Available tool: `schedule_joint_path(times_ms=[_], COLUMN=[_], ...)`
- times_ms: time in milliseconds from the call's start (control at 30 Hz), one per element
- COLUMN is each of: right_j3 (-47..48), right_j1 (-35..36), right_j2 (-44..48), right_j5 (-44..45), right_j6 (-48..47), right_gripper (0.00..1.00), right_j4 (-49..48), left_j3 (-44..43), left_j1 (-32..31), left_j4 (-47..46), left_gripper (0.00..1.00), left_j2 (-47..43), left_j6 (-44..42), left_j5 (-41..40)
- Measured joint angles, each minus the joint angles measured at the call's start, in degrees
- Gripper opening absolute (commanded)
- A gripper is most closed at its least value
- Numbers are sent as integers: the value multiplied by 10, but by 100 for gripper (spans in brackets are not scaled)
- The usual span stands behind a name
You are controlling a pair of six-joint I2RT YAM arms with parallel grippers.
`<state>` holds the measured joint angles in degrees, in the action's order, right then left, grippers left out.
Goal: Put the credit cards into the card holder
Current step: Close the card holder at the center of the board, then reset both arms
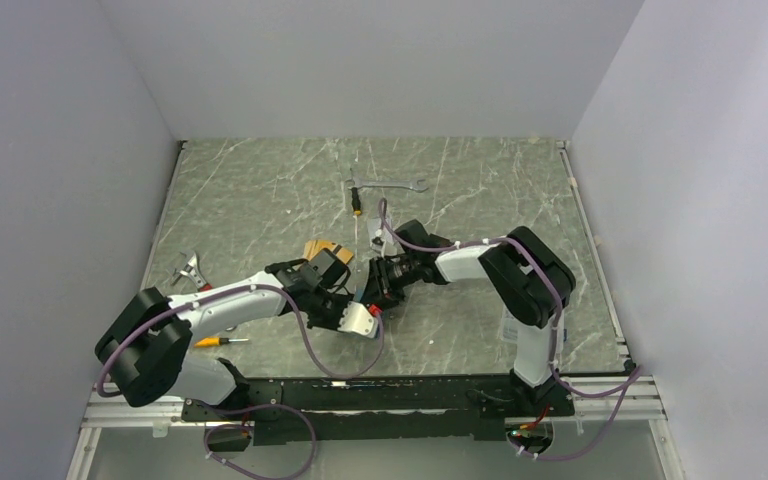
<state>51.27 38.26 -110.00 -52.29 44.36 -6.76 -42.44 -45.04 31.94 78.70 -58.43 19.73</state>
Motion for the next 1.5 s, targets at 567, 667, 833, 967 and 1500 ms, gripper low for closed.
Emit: schedule_joint_path(times_ms=[567,667,833,967,1500], right_j3=[36,15,-4,-4,-191], right_j1=[-3,-3,-11,-22,-161], right_j2=[120,129,171,214,629], right_j5=[117,146,182,223,827], right_j6=[-19,-24,-41,-61,-136], right_gripper=[25,46,77,89,100], right_j4=[197,222,269,288,171], left_j3=[0,-1,-36,-75,-71], left_j1=[-57,-50,10,87,503], left_j4=[-13,-9,19,35,-111], left_gripper=[20,25,45,99,99], left_j2=[-5,-14,-26,-42,-98], left_j6=[2,10,34,58,294], left_j5=[4,8,31,52,98])
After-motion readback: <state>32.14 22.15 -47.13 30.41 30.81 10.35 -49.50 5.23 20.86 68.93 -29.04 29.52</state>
